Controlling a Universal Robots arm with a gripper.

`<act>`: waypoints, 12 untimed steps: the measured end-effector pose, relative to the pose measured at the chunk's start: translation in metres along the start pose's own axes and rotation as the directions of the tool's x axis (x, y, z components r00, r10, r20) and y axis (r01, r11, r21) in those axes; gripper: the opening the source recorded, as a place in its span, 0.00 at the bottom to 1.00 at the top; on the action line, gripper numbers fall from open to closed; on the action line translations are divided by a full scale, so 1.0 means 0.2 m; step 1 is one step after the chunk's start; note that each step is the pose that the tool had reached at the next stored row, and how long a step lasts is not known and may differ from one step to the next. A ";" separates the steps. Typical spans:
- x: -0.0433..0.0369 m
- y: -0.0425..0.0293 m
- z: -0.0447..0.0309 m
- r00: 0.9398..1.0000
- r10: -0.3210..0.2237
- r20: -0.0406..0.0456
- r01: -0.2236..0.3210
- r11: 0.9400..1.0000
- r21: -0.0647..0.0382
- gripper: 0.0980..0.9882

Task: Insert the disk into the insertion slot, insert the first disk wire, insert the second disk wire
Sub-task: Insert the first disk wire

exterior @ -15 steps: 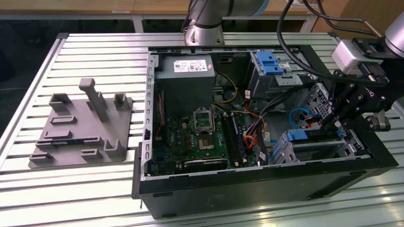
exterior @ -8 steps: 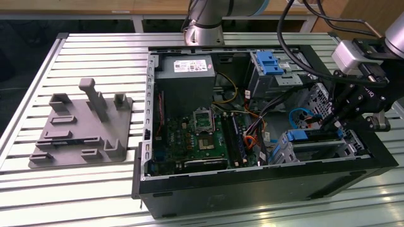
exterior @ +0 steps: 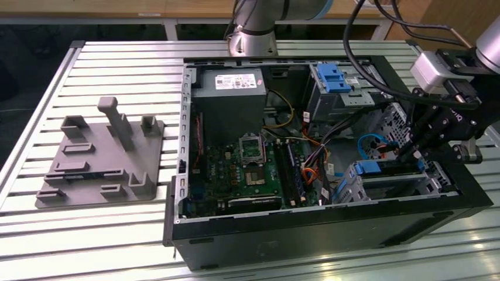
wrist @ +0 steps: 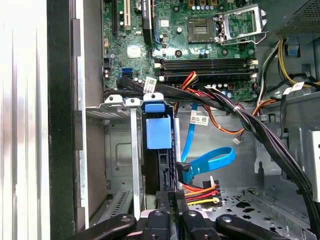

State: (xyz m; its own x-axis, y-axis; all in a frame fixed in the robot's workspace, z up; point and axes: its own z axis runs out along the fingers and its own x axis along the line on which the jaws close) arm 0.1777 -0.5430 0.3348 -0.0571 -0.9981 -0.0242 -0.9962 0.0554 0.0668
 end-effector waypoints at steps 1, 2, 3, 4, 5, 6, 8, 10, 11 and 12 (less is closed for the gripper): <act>0.000 -0.001 0.000 1.000 0.000 0.000 0.000 1.000 0.000 0.07; 0.000 -0.001 0.001 1.000 -0.001 0.000 0.001 1.000 0.000 0.07; 0.000 -0.002 0.002 1.000 -0.001 0.000 0.001 1.000 -0.001 0.07; 0.000 -0.002 0.003 1.000 -0.001 0.000 0.001 1.000 -0.001 0.07; 0.000 -0.002 0.005 1.000 -0.001 0.000 0.001 1.000 -0.002 0.07; 0.000 -0.002 0.006 1.000 -0.002 0.000 0.002 1.000 -0.002 0.07; 0.000 -0.003 0.010 1.000 -0.003 0.000 0.003 1.000 -0.003 0.07; 0.000 -0.003 0.012 1.000 -0.005 -0.001 0.005 1.000 -0.004 0.07; 0.000 -0.004 0.013 1.000 -0.005 -0.001 0.005 1.000 -0.004 0.07; 0.000 -0.004 0.015 1.000 -0.006 -0.001 0.006 1.000 -0.004 0.07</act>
State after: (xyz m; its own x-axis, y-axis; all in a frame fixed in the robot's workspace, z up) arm 0.1783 -0.5430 0.3318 -0.0508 -0.9984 -0.0240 -0.9963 0.0490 0.0710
